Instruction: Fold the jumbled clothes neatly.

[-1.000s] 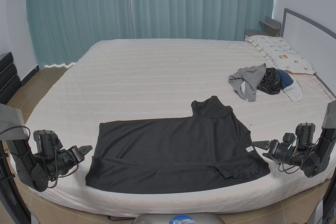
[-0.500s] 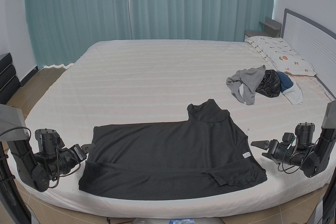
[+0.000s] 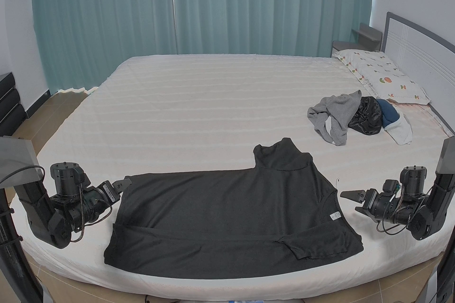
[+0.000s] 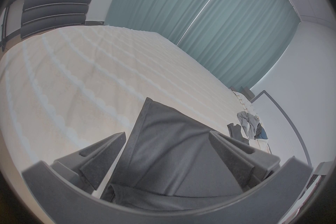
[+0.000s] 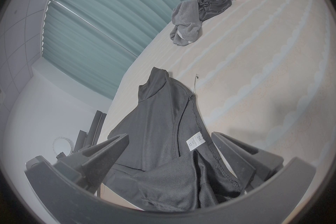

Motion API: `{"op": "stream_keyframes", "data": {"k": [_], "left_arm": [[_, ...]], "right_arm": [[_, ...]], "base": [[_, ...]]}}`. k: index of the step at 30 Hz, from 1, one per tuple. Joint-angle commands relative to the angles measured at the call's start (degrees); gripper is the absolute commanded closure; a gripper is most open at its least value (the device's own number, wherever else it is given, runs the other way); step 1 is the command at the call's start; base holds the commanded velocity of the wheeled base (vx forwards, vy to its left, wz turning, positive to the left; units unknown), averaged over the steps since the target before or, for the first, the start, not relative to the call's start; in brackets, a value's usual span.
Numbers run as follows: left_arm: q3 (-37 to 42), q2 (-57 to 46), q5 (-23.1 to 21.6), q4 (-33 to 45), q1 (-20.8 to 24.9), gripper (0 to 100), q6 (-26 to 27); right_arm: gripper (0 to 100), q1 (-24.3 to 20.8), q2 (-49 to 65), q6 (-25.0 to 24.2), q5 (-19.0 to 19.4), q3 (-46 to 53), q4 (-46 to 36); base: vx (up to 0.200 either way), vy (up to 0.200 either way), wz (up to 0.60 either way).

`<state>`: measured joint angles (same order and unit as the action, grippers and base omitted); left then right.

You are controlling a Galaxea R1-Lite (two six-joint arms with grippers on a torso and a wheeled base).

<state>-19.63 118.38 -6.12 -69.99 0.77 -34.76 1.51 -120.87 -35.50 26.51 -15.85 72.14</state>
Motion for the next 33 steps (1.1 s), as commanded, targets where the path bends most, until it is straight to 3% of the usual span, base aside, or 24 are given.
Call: {"op": "stream_keyframes", "data": {"k": [1,6,16,33], "left_arm": [[-4.3,3.8,-0.1,0.2,-0.1,0,0.0],[-10.1,7.6,-0.5,1.9,-0.6,0,0.0],[-27.0,10.9,-3.7,20.9,-3.4,0,-0.1],[-37.4,20.5,-3.9,21.1,-3.2,0,-0.3]], "right_arm": [[0,0.0,-0.1,0.0,0.0,0.0,0.0],[0,-0.1,-0.1,0.0,-0.1,0.0,0.0],[0,-0.1,-0.2,0.1,-0.1,0.2,0.0],[0,-0.2,-1.1,0.2,-0.1,-0.5,-0.1]], "base": [[0.0,0.0,0.0],[0.0,0.0,0.0],[0.0,0.0,0.0],[0.0,0.0,0.0]]}}
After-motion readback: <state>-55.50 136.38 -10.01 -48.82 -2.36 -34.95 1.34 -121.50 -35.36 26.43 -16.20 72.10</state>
